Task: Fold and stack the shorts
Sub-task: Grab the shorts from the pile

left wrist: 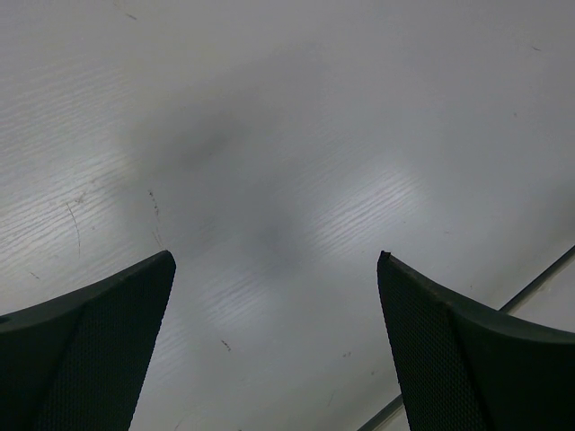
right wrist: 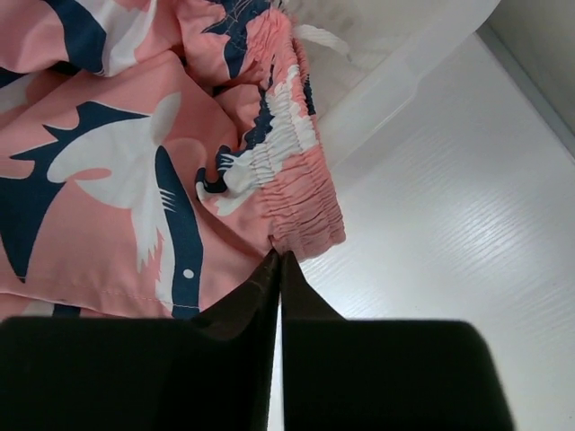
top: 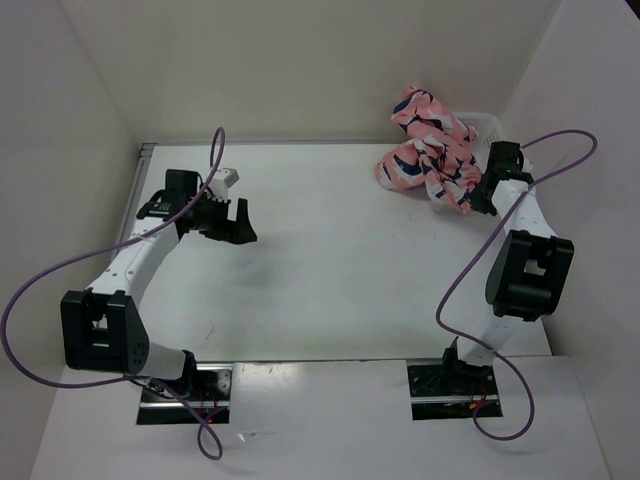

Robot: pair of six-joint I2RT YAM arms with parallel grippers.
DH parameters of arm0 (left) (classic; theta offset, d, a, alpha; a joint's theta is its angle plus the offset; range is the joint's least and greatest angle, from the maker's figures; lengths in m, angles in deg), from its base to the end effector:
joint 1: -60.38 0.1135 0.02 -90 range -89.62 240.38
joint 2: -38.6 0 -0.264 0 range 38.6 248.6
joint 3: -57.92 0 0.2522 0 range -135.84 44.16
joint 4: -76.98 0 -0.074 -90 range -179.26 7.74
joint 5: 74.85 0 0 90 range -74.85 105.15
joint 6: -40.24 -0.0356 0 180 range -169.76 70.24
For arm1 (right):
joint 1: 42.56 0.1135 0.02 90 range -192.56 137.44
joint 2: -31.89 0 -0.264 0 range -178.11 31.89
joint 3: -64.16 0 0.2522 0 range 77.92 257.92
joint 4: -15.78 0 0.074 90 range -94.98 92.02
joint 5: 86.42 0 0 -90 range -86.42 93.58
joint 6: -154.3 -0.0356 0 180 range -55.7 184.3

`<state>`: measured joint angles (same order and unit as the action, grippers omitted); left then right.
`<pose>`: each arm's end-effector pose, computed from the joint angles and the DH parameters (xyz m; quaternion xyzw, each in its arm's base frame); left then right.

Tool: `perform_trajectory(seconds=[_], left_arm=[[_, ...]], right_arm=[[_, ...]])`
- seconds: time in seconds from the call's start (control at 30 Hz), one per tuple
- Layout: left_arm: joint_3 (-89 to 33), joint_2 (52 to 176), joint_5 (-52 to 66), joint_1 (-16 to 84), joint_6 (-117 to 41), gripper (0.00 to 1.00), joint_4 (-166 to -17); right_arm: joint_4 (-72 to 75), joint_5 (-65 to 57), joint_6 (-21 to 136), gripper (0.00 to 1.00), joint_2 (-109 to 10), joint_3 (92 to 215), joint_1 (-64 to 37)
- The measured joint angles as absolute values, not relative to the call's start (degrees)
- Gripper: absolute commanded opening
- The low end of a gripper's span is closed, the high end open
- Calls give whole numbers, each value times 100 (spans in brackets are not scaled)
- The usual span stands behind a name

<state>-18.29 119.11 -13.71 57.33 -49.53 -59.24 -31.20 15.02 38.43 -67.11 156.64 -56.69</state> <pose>0.2969 -0.0330 0.2767 0.1114 0.9019 -0.2425 0.3396 0.3635 -0.0988 0.2581 0.3525 0.8773 -0.0623 0.3197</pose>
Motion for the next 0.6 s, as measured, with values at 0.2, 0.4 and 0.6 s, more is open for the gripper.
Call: perform_trajectory(seconds=[0.2,0.4,0.6], left_arm=[[-1755,11776,-1371,5733,-4953,100,-5928],[-1722,11714,-1371,5733,-4953,100,-5921],[-1722,11714,-1371,5733,-4953,100,-5915]], right_arm=[[-3076,1524,3874,84,-6600,15620,-5704],[-2971,1150,3740,87,-6390,15150,-6196],[-2586,-292,3708,86,-6403,14871,-6884]])
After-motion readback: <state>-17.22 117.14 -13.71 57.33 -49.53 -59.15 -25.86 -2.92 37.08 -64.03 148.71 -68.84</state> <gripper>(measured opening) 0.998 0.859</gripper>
